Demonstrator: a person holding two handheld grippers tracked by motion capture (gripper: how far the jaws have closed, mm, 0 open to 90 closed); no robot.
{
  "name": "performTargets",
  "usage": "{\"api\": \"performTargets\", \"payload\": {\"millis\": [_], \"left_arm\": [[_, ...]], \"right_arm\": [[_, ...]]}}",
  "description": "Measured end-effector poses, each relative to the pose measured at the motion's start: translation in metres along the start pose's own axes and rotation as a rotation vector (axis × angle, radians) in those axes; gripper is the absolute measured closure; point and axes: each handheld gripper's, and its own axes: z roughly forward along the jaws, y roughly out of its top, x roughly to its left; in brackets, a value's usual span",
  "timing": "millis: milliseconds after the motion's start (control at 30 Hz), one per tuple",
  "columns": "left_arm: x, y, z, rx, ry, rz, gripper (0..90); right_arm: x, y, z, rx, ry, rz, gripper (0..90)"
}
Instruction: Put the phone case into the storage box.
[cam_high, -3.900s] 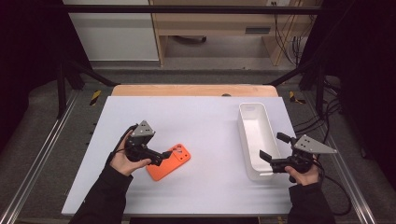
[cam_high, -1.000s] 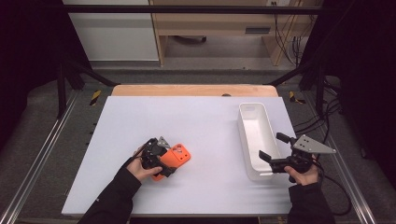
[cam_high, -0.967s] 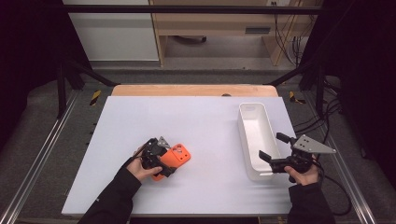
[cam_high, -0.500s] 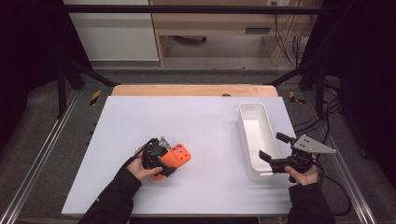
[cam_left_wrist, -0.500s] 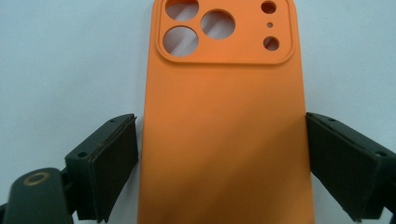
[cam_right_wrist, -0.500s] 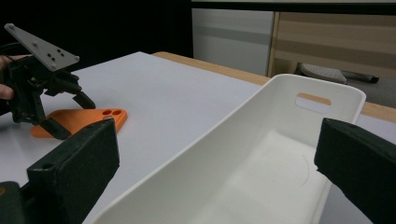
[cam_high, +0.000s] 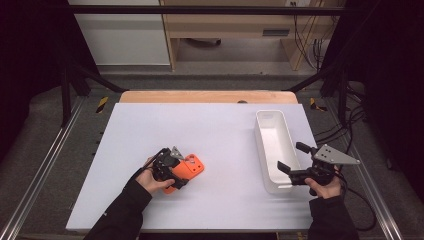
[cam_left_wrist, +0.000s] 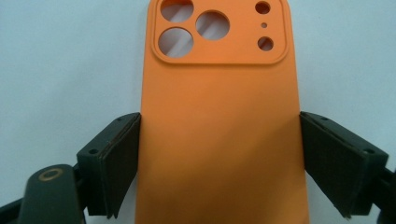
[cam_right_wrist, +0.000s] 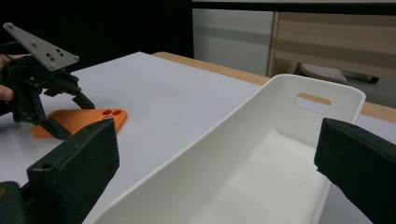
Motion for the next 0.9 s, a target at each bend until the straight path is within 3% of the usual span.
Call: {"api": "performTargets", "payload": {"millis": [367, 900], "left_arm": [[0.000, 0.001, 0.000, -0.005, 0.000, 0.003, 15.6], [0.000, 0.004, -0.013, -0.064, -0.005, 0.002, 15.6]], "right_arm": [[0.000, 0.000, 0.000, -0.001, 0.000, 0.000, 0.4], [0.000, 0.000, 0.000, 0.000, 0.002, -0.002, 0.4]]}}
